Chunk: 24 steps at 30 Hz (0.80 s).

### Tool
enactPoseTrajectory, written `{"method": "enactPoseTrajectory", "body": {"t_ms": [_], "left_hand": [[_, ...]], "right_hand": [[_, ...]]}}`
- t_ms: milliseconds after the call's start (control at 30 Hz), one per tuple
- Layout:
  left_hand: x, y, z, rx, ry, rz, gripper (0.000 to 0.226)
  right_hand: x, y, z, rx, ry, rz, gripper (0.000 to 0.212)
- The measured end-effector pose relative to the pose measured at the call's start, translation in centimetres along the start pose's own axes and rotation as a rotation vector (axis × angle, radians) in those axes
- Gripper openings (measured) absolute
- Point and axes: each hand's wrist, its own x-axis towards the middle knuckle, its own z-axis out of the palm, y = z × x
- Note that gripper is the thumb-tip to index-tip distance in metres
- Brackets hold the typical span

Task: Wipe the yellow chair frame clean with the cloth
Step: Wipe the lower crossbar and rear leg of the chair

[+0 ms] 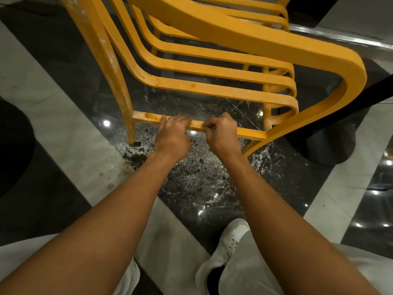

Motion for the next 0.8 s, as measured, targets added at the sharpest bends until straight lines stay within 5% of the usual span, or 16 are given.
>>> {"method": "enactPoseTrajectory", "body": {"t_ms": [167,300,800], "left_hand": [[-0.1,0.0,-0.2,-0.008,-0.005,-0.001,0.065],[0.0,0.1,-0.2,-0.012,-0.016,-0.01,0.066],[-0.2,-1.0,-1.5,0.005,0.04,-0.061,0.058]], "right_hand": [[1.1,0.3,-0.5,0.019,0.087,0.119,0.011],[0.2,-0.6,0.5,-0.019,-0.005,-0.016,0.013],[1.6,0.0,0.1,0.023,0.019,0.083,0.011]]}}
